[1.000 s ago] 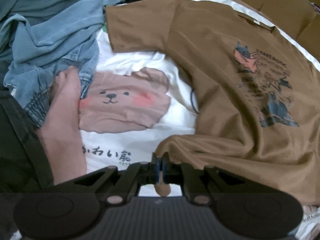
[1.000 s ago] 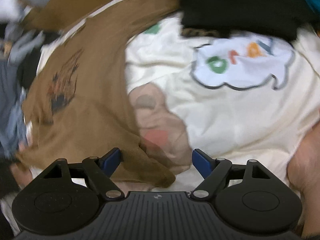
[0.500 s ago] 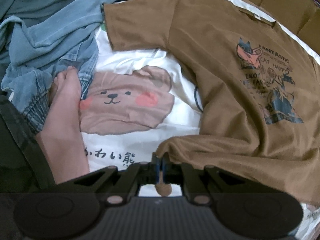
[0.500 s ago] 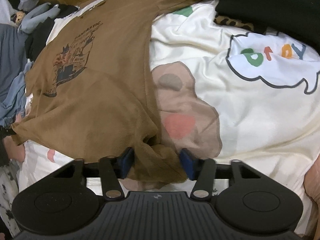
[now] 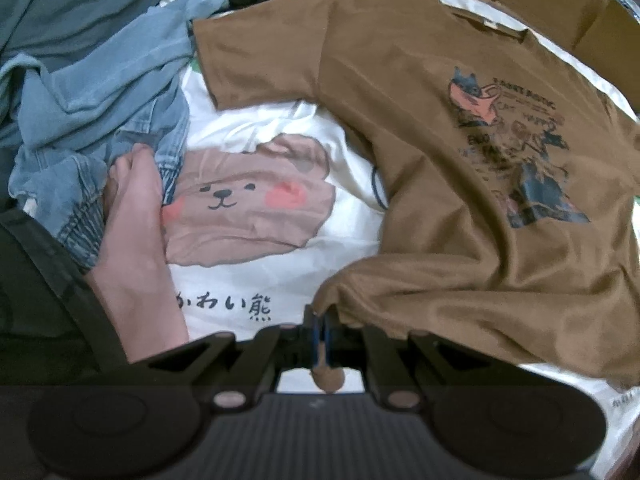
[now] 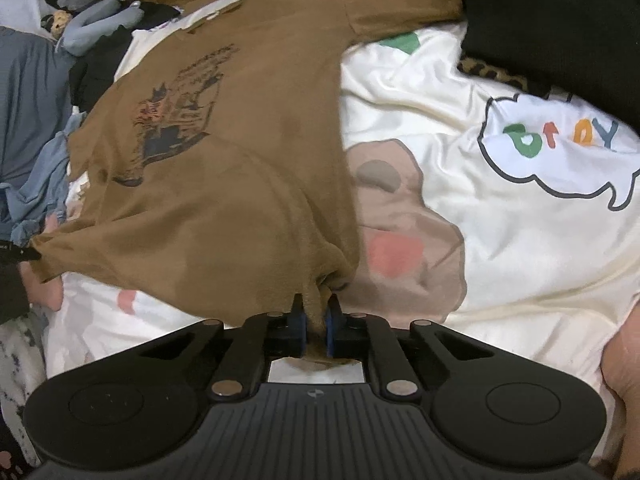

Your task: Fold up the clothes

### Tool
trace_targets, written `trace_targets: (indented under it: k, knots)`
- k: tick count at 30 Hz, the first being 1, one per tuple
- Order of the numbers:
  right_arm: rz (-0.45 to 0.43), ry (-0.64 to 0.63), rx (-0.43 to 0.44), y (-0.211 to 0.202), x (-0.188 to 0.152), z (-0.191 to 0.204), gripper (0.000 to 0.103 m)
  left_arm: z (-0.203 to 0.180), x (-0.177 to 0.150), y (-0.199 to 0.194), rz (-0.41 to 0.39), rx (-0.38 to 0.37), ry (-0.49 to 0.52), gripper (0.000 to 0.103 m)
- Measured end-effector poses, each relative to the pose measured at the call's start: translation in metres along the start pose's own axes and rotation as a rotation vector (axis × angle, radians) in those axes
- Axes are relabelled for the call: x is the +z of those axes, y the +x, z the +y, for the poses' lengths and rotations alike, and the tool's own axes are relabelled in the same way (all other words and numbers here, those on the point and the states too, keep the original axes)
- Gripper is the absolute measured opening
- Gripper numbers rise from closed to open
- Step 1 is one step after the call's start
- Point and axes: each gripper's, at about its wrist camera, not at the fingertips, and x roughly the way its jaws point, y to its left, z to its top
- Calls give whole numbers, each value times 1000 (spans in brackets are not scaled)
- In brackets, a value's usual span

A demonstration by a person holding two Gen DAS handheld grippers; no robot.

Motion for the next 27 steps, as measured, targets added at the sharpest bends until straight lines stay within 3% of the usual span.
trace_targets:
  k: [8,14,22,27]
  knots:
    - [-4,63,53,-45,-2,15,6,0,8,-42,15,19,38,3]
    - [18,180,96,-50,-2,2,5,3,14,-52,24,39,51,3]
    - [44,162,72,-14,-6,-5,6,-4,16,-10,75,85,100,3]
    - [50,199,34,3,-7,-11,15,-2,20,12,84,122,127,3]
